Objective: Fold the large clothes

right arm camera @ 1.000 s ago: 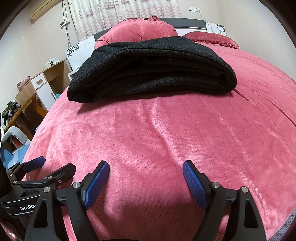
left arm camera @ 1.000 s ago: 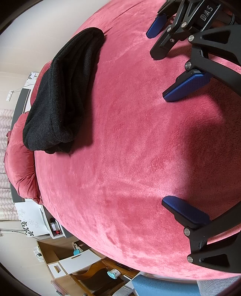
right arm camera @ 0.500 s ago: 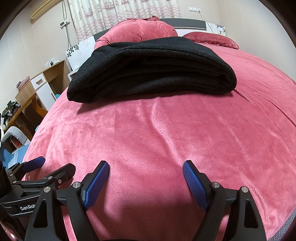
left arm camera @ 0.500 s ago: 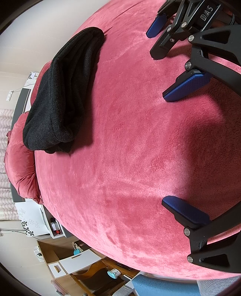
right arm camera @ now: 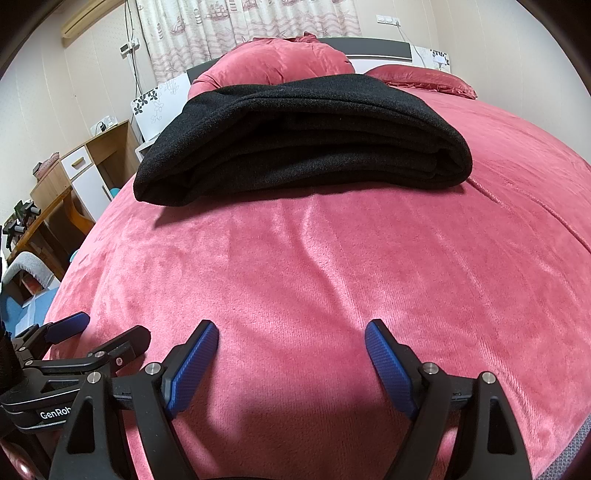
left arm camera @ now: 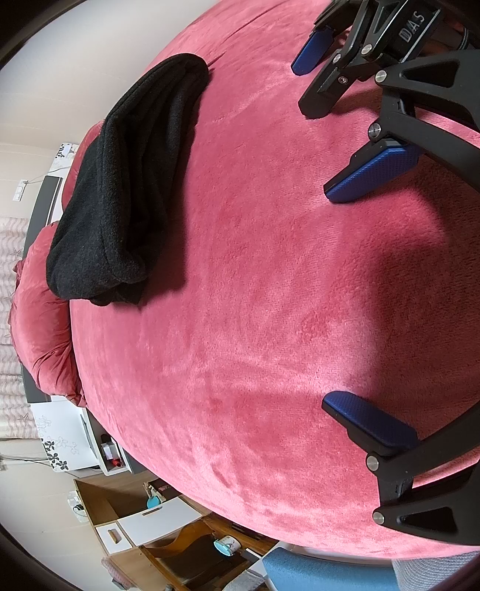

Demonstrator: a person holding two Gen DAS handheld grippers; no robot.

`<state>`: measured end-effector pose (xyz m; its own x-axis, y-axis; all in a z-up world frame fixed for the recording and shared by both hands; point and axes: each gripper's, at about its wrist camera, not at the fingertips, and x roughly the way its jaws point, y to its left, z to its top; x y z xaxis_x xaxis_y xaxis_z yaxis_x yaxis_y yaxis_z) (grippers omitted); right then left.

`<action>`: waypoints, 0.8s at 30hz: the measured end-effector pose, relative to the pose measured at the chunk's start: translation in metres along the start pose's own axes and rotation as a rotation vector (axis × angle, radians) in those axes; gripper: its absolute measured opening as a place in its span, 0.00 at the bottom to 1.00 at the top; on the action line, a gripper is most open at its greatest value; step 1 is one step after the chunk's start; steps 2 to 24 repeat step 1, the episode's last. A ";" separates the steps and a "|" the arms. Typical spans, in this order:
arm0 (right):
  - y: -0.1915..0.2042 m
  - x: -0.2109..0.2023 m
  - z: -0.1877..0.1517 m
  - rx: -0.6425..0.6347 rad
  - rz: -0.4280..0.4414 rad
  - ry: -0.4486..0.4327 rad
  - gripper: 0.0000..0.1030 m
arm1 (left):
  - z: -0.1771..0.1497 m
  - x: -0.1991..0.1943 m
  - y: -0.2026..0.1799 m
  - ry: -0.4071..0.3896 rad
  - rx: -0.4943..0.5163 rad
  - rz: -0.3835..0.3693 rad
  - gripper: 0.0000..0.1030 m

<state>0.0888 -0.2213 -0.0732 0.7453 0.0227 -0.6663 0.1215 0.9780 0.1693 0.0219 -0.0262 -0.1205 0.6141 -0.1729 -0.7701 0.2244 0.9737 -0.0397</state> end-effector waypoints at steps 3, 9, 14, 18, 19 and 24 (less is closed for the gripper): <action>0.000 0.000 0.001 0.000 0.000 0.000 0.82 | 0.000 0.000 0.000 0.000 0.000 0.000 1.00; 0.000 0.000 0.001 0.000 0.000 0.000 0.82 | 0.000 0.000 0.000 0.000 0.000 0.000 1.00; 0.000 0.000 0.001 0.000 0.000 0.000 0.82 | 0.000 0.000 0.000 0.000 0.000 0.000 1.00; 0.000 0.000 0.001 0.000 0.000 0.000 0.82 | 0.000 0.000 0.000 0.000 0.000 0.000 1.00; 0.000 0.000 0.001 0.000 0.000 0.000 0.82 | 0.000 0.000 0.000 0.000 0.000 0.000 1.00; 0.000 0.000 0.001 0.000 0.000 0.000 0.82 | 0.000 0.000 0.000 0.000 0.000 0.000 1.00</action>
